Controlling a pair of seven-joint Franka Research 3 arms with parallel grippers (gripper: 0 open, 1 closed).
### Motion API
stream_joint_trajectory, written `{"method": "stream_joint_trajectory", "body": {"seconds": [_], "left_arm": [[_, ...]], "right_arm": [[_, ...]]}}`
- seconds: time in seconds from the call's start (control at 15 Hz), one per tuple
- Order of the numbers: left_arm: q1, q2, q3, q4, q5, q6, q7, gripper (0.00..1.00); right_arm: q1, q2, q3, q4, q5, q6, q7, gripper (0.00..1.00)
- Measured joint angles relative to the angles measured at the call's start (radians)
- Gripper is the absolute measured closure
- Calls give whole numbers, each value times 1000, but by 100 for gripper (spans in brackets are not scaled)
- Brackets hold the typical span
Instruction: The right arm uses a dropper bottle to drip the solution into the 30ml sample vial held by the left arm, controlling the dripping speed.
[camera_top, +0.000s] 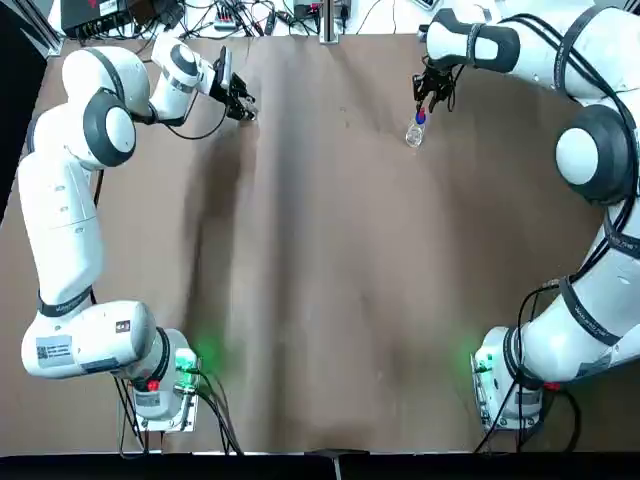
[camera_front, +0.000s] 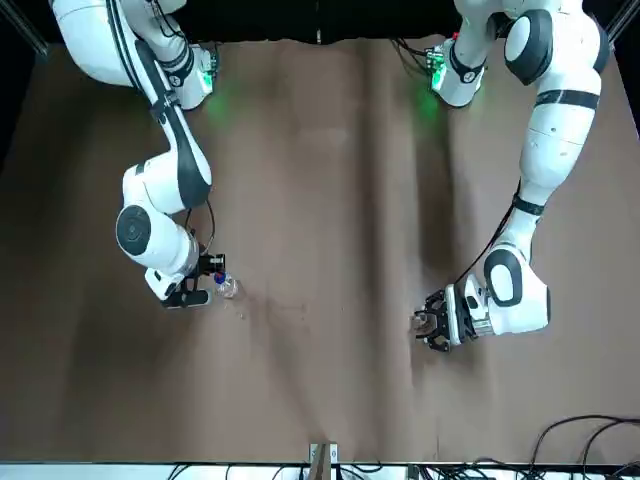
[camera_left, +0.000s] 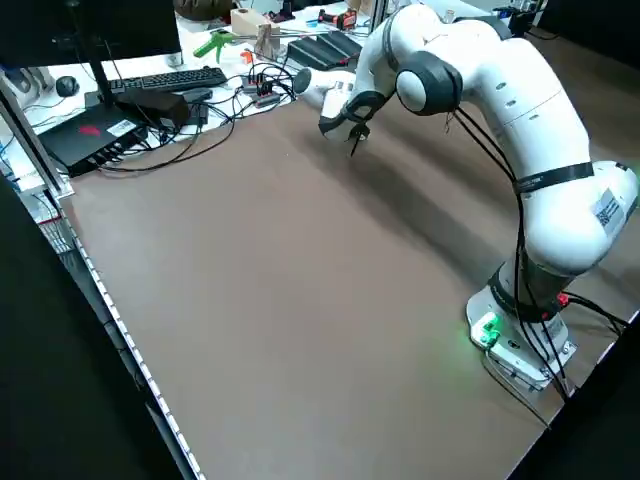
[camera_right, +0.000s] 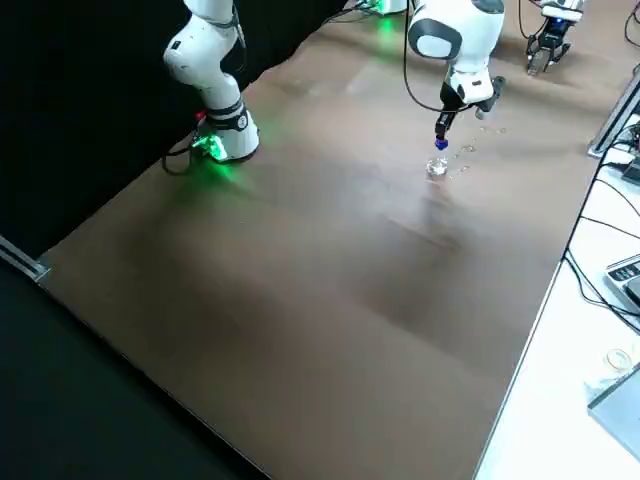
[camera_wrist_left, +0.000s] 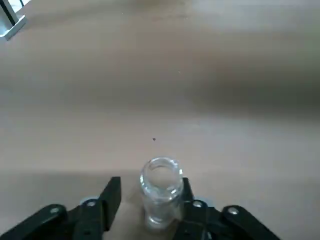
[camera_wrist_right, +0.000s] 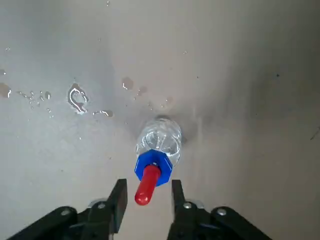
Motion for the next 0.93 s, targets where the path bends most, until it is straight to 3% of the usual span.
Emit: {"method": "stream_joint_trajectory", "body": {"seconds": [0.13,0.33,0.67,0.93], "left_arm": [[0,0,-2,0,-1,0,-1,64],[7,0,-2,0,-1,0,-1,69],[5,-1,-14,6,-1,0,-6,69],[-2,-14,-121,14,-1,0,-77,69]], "right_arm": [[0,1,0,0,0,5,0,58],[0,2,0,0,0,10,0,60],[1,2,0,0,0,17,0,65],[2,8,0,0,0,22,0,67]]}}
